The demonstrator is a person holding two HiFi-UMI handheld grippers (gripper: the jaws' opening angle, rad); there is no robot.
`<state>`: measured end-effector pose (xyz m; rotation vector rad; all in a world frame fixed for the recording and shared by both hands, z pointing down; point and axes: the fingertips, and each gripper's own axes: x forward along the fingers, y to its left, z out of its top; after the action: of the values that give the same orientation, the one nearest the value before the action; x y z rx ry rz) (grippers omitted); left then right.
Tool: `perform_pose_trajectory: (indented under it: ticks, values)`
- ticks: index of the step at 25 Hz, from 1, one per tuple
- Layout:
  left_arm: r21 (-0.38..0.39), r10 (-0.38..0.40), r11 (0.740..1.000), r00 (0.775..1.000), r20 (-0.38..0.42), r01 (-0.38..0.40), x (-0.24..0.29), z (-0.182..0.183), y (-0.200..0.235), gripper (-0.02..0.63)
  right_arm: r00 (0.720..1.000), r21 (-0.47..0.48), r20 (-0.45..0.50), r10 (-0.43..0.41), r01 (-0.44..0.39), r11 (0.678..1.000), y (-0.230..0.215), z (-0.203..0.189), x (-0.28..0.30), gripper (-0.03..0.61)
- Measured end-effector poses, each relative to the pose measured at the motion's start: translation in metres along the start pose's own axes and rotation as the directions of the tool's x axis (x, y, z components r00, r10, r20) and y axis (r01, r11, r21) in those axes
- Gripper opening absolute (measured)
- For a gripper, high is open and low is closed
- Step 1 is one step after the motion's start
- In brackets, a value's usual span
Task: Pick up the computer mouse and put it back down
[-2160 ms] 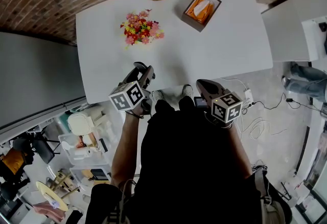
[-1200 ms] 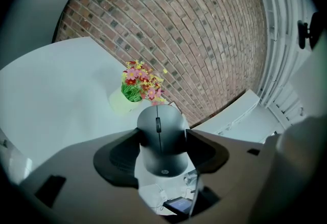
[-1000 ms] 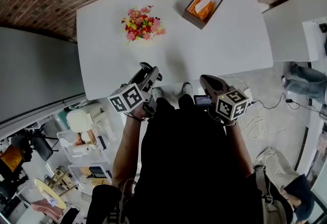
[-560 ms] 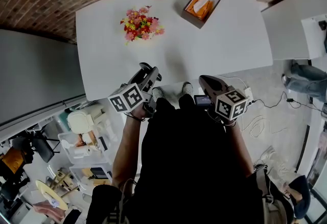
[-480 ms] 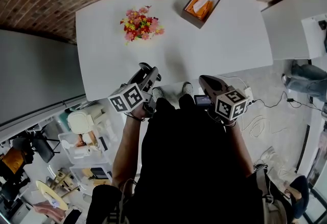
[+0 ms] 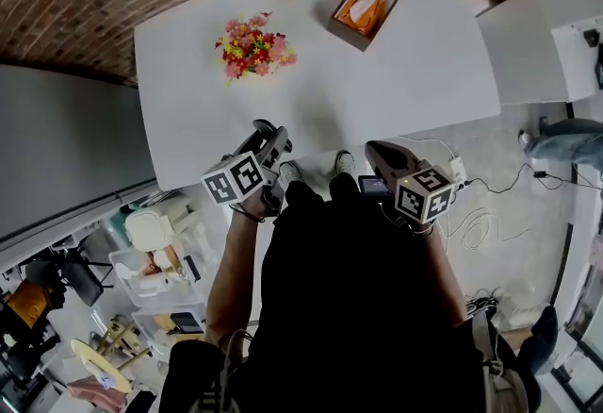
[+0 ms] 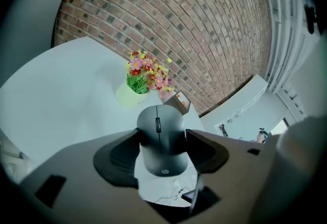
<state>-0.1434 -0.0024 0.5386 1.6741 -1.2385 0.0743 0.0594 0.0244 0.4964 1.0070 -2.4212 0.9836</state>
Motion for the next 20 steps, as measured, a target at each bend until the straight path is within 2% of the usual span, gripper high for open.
perform_pose_trajectory:
  ticks: [12, 20]
  values:
    - [0.090, 0.096, 0.992, 0.990, -0.102, -0.087, 0.018, -0.017, 0.028, 0.295, 0.999, 0.022, 0.004, -0.043, 0.043, 0.999, -0.005, -0.009, -0.010, 0.017]
    - [0.159, 0.132, 0.981, 0.980, -0.147, -0.108, 0.030, -0.023, 0.036, 0.295, 0.997, 0.027, 0.011, -0.078, 0.078, 0.997, -0.008, -0.012, -0.018, 0.017]
